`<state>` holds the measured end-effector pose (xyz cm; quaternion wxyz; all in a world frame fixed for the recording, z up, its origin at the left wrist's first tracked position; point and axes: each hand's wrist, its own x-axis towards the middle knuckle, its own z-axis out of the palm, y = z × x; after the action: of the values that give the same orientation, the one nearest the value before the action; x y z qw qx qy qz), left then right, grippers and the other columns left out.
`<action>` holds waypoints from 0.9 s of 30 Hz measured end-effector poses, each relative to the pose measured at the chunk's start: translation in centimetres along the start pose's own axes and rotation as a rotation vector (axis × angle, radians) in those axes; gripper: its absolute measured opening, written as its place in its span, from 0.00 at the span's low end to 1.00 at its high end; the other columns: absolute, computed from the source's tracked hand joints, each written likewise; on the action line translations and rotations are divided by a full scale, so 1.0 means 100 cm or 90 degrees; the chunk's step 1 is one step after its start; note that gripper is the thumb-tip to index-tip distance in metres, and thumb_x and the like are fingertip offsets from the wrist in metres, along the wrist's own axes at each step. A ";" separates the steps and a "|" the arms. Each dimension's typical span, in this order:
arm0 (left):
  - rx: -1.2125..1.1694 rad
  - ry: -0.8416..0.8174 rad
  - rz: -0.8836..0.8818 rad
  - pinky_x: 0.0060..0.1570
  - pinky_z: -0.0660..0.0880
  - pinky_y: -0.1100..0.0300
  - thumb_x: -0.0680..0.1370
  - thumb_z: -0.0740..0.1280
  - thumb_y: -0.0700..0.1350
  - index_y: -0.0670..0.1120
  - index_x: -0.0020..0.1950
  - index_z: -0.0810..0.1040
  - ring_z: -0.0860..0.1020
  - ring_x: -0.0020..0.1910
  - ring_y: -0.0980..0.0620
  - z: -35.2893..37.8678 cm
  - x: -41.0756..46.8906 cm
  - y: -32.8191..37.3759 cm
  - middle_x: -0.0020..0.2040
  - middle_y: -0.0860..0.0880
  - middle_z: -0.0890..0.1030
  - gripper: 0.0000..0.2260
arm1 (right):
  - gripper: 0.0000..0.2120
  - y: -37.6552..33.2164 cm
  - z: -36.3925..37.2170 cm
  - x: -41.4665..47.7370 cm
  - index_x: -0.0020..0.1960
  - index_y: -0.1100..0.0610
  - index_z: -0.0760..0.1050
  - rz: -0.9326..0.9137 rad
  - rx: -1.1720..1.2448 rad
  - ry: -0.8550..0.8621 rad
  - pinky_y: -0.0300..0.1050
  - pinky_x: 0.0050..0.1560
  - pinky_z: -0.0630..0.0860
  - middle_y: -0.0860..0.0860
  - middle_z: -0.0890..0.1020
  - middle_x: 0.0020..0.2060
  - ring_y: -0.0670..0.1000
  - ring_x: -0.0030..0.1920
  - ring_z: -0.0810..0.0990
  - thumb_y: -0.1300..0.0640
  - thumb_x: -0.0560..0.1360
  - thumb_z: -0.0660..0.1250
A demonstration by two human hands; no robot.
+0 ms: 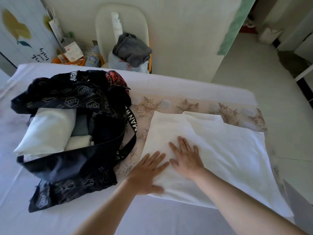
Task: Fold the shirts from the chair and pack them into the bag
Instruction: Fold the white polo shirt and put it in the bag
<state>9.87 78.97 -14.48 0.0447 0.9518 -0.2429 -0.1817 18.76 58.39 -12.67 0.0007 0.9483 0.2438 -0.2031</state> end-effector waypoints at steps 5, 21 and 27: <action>-0.152 0.115 -0.097 0.75 0.58 0.48 0.75 0.56 0.64 0.54 0.72 0.70 0.54 0.78 0.51 -0.018 -0.035 -0.016 0.80 0.51 0.58 0.27 | 0.21 -0.040 -0.033 0.021 0.70 0.51 0.69 -0.090 -0.065 0.093 0.56 0.66 0.59 0.54 0.68 0.68 0.57 0.68 0.67 0.52 0.77 0.60; -0.277 -0.042 -0.579 0.46 0.74 0.57 0.76 0.67 0.46 0.45 0.69 0.67 0.78 0.58 0.47 -0.037 -0.050 0.002 0.60 0.47 0.77 0.23 | 0.18 -0.070 -0.082 0.096 0.61 0.56 0.77 -0.366 -0.381 0.101 0.50 0.48 0.71 0.54 0.79 0.55 0.58 0.56 0.77 0.68 0.74 0.64; -0.421 -0.128 -0.447 0.44 0.74 0.61 0.70 0.69 0.50 0.49 0.50 0.77 0.78 0.48 0.50 -0.094 -0.036 -0.006 0.45 0.52 0.76 0.11 | 0.20 -0.015 -0.099 0.072 0.35 0.57 0.73 -0.301 -0.273 0.234 0.41 0.22 0.62 0.54 0.74 0.35 0.56 0.27 0.74 0.72 0.49 0.75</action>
<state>10.70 81.17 -4.65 0.2566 0.8890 0.1603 -0.3438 27.66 63.99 -6.17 0.1083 0.8648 0.4892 0.0319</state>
